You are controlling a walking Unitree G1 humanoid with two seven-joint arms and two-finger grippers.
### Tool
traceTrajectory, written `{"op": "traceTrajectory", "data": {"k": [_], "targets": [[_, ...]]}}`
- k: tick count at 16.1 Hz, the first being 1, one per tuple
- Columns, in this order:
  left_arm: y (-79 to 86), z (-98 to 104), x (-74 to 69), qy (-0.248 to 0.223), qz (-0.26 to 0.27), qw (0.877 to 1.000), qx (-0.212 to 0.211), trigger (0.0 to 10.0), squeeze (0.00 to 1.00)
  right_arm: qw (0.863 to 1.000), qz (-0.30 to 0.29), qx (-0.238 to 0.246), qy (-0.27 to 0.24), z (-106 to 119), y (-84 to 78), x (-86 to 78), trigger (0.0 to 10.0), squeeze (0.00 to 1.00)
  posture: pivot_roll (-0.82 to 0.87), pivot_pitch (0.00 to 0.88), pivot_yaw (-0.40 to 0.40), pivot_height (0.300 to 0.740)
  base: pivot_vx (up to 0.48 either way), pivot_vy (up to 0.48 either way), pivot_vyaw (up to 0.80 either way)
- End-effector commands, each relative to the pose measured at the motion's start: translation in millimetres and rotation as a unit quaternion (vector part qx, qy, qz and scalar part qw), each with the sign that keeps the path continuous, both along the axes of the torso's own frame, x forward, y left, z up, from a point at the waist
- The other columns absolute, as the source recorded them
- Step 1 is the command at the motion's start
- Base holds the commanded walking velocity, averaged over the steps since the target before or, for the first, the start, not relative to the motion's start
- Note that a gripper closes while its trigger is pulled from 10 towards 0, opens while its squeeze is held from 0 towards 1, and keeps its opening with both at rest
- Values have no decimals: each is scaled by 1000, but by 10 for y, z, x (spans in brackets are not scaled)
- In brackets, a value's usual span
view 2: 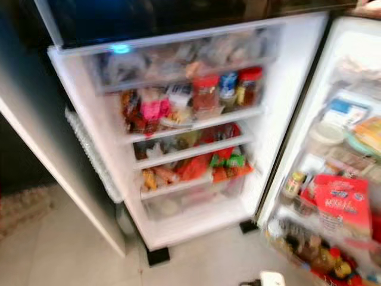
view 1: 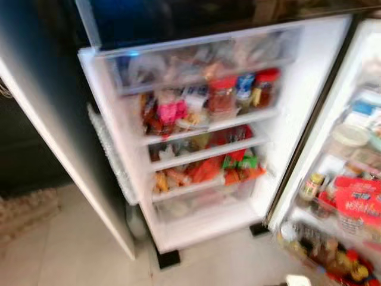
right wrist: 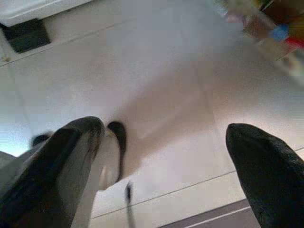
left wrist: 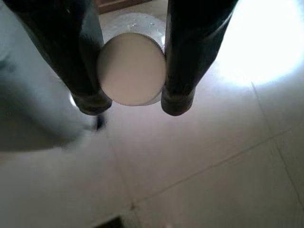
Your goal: Restocking fridge
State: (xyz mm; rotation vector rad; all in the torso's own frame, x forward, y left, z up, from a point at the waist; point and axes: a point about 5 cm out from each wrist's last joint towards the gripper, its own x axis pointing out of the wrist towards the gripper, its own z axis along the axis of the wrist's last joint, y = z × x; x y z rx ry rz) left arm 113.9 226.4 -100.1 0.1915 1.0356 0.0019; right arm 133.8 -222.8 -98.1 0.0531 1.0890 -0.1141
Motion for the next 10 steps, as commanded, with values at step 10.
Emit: {"op": "traceTrajectory", "data": {"k": [10], "targets": [[-9,57,30,-78,57,995,-23,10000,0,1000,14,5,-1,16,6,49,10000,0,-44,0,-4,740,0,-154,0]]}}
